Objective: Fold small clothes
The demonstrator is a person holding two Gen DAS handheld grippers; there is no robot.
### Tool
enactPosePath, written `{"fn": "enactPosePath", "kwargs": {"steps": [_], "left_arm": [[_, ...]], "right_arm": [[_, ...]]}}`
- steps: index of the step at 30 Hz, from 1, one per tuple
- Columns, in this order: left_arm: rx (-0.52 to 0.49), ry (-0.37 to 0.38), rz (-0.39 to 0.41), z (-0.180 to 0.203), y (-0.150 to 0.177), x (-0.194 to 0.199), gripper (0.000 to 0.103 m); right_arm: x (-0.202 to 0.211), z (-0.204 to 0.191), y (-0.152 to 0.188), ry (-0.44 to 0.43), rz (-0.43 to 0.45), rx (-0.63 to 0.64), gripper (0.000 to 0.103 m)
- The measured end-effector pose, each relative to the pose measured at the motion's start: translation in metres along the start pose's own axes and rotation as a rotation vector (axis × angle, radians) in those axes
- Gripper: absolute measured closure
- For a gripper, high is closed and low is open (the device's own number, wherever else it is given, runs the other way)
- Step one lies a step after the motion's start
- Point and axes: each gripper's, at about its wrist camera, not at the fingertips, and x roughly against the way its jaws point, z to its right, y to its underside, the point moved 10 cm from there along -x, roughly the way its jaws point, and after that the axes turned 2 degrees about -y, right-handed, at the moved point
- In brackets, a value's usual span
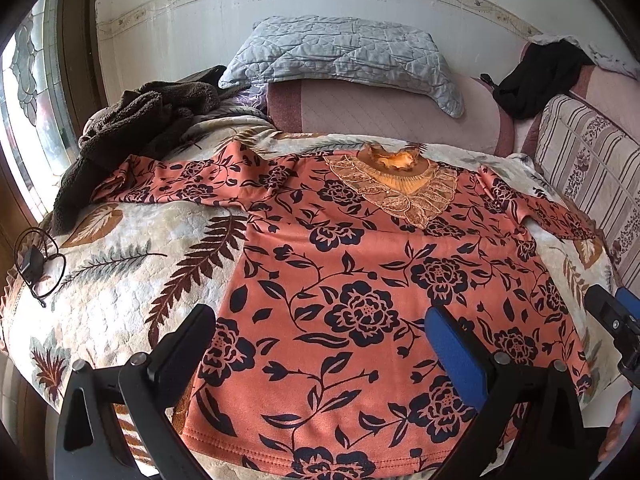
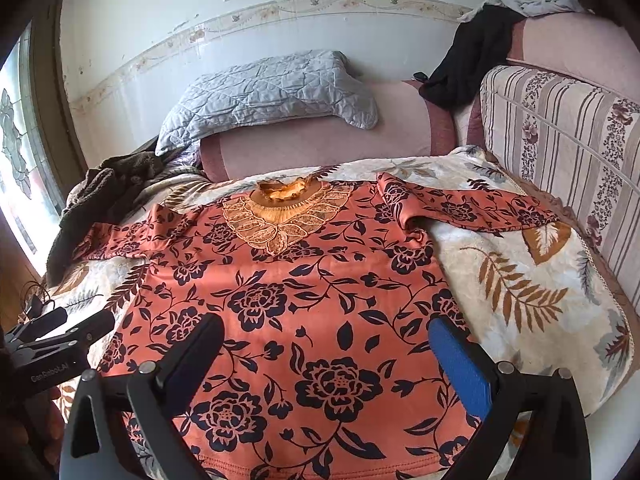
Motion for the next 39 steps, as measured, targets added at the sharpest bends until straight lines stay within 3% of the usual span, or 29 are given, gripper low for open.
{"fn": "enactPosePath", "kwargs": {"steps": [39], "left_arm": [[0.007, 0.021, -0.022, 0.011, -0.016, -0.028, 0.0]], "right_arm": [[-0.025, 0.001, -0.015, -0.012, -0.009, -0.003, 0.0]]}}
